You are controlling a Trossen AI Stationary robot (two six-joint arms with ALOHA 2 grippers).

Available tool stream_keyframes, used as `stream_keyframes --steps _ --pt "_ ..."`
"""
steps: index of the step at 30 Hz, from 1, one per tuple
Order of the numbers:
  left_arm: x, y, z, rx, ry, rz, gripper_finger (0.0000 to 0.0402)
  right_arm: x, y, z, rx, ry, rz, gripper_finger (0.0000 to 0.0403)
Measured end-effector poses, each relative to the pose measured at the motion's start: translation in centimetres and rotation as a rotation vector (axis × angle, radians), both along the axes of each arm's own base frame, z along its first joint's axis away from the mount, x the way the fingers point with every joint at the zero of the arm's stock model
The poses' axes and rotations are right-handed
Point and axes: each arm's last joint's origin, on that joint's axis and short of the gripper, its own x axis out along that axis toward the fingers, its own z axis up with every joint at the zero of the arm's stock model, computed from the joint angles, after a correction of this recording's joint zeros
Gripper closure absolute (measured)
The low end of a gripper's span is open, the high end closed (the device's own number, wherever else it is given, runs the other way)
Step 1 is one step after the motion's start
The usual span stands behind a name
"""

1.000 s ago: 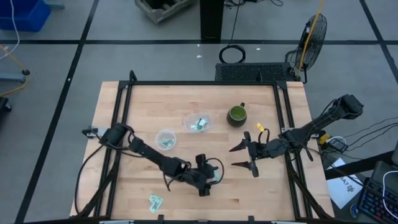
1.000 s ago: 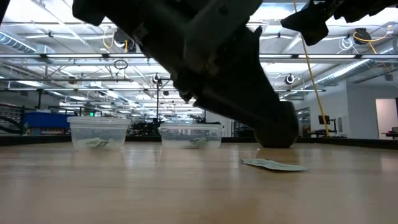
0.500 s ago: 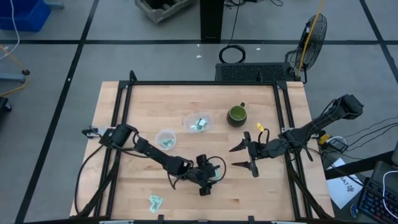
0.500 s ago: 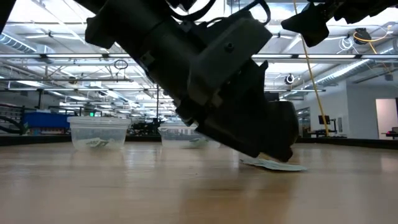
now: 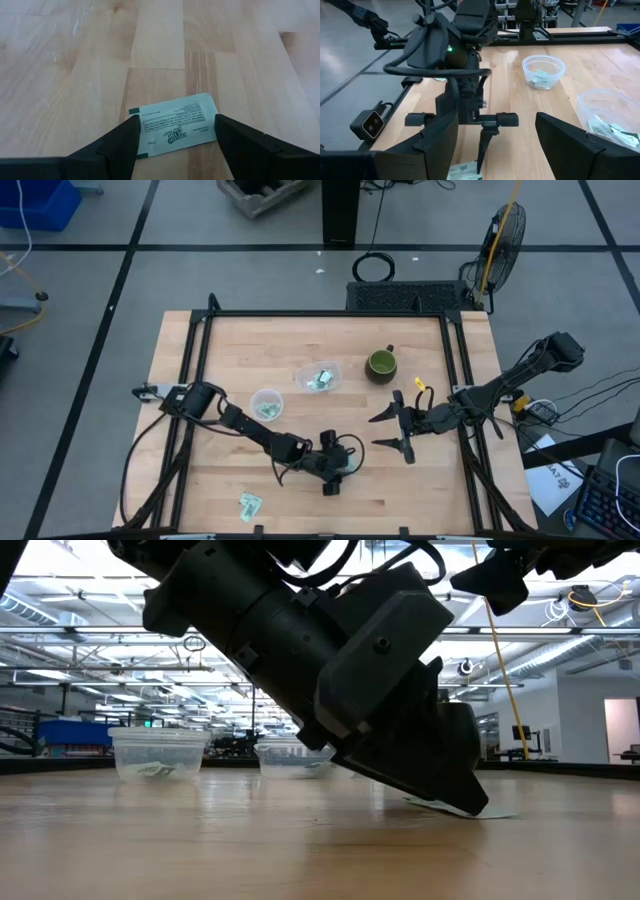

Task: Pick and place Stevia / Truvia into bins
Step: Put the stevia packet into the round container

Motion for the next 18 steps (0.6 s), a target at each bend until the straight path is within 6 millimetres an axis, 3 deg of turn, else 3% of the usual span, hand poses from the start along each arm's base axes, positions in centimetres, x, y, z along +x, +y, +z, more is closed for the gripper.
stream_keyframes --steps 18 --pt "0.30 0.49 -0.06 -0.033 -0.004 -0.007 0.0321 -0.02 -0.01 -0.05 -0.003 0.005 0.000 0.0145"
